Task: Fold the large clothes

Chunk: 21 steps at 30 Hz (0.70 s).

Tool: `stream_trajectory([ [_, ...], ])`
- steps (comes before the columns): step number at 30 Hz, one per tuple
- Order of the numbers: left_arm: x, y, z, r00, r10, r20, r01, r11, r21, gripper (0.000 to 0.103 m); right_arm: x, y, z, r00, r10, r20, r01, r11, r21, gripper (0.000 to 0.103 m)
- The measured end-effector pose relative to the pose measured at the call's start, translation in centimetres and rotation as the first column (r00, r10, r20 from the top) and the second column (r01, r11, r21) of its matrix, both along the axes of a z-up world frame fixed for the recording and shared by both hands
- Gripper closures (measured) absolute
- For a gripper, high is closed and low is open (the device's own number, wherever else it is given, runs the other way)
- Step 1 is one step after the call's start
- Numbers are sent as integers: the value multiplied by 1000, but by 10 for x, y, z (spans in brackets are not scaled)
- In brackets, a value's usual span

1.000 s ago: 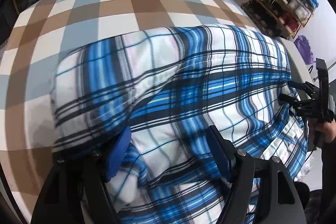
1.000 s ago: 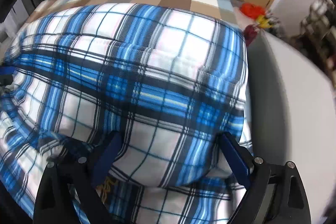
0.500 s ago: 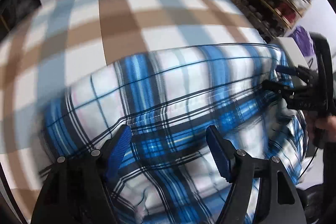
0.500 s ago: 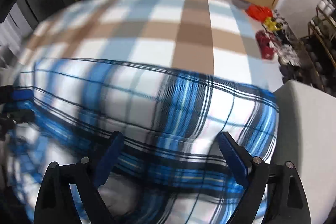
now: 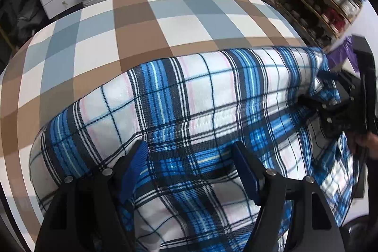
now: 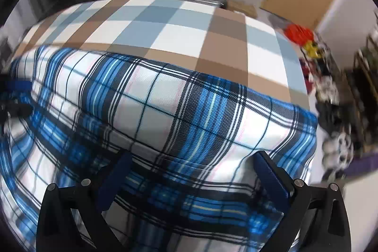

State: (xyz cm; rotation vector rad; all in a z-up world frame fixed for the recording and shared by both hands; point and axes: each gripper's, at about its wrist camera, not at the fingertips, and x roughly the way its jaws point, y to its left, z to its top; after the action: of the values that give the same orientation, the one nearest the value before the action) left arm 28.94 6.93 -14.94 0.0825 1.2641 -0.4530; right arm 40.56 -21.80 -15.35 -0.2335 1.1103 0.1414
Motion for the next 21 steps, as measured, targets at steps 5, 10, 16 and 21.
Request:
stream_trajectory([
  [5,-39,21,-2,998,-60,-1,60,996,72,34,-33,-27,-1,1000,0,-14,-1,998,-60,0],
  [10,-91,51,8,999,-29,14,27,993,115,34,-86,-52,13,993,-118,-14,118,993,-18,5],
  [16,-188,85,58,993,42,107,-42,999,1,33,-197,-57,86,970,-198,145,128,913,388,4],
  [21,-254,89,73,985,79,155,-76,997,-31,33,-300,-25,122,916,-196,350,-55,803,594,0],
])
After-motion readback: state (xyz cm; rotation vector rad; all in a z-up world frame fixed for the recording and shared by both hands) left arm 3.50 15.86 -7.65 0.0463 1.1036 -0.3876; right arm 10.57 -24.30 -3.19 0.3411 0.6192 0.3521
